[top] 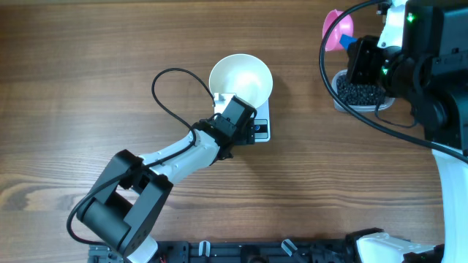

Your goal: Scoop item into bowl and weigh 150g on scale

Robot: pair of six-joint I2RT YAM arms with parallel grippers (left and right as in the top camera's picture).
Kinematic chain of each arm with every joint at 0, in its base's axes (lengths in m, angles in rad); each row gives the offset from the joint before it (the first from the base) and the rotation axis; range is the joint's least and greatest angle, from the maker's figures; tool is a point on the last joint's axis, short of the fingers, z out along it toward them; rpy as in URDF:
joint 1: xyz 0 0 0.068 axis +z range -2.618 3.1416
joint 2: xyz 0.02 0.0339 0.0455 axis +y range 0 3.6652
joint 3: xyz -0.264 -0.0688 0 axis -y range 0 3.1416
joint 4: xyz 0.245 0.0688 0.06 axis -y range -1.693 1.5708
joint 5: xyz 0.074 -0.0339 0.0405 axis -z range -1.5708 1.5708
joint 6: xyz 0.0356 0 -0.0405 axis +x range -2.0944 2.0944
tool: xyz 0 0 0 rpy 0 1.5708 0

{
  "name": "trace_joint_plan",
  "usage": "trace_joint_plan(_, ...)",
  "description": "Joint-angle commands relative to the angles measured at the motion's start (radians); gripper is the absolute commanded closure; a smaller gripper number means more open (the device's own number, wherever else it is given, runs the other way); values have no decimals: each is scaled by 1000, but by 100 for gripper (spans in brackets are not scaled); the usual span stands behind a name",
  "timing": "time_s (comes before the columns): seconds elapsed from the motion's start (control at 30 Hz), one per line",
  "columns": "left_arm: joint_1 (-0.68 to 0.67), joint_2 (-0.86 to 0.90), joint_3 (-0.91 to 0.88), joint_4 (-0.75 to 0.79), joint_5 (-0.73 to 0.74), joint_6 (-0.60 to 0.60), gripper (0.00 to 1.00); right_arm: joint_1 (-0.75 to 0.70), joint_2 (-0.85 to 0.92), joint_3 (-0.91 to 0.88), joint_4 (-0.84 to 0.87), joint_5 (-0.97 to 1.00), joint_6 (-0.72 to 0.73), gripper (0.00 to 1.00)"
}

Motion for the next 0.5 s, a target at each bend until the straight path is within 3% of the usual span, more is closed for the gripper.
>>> trace_joint_plan(0.0, -1, 53, -27, -28, -42, 43, 0, -3, 3, 20, 5, 17, -17, 96)
trace_joint_plan(0.47, -2, 53, -26, -64, -61, 43, 0, -3, 3, 20, -6, 17, -19, 96)
